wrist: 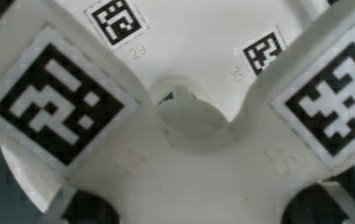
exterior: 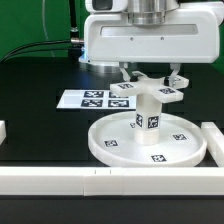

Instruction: Assemble round table

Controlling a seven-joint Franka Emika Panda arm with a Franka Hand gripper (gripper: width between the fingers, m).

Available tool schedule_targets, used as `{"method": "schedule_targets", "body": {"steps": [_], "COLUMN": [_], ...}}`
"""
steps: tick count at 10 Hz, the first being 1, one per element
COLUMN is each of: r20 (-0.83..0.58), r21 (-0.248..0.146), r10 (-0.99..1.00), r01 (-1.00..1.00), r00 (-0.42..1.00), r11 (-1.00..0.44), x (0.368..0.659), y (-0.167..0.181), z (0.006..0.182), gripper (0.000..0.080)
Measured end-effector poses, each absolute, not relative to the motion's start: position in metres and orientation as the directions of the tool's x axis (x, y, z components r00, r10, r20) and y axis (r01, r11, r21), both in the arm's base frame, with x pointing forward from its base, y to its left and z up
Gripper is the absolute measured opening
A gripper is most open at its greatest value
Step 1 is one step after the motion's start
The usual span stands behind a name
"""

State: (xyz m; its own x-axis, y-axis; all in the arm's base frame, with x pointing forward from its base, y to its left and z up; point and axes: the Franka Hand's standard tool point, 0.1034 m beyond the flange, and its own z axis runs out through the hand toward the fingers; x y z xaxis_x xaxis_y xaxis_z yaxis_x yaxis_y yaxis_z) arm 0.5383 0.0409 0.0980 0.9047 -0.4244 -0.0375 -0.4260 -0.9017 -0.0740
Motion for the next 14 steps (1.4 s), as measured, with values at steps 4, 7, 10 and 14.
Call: {"method": "schedule_targets", "body": {"steps": [4, 7, 10, 14], "r20": [-0.057, -0.062, -0.064, -0.066], "r21": [-0.102, -0.105, -0.123, -0.118], "r10": [-0.753, -0.756, -0.741, -0.741], "r01": [-0.754, -0.757, -0.742, -0.743], "r00": [0.656, 0.652, 0.668, 0.668], "r11": [-0.649, -0.645, -0.658, -0.659], "x": [0.541, 0.541, 0.541, 0.541], "y": [0.039, 0.041, 0.043, 0.043], "z": [0.098, 0.106, 0.131, 0.126], "gripper": [0.0445, 0.0583, 0.0646, 0.0649]}}
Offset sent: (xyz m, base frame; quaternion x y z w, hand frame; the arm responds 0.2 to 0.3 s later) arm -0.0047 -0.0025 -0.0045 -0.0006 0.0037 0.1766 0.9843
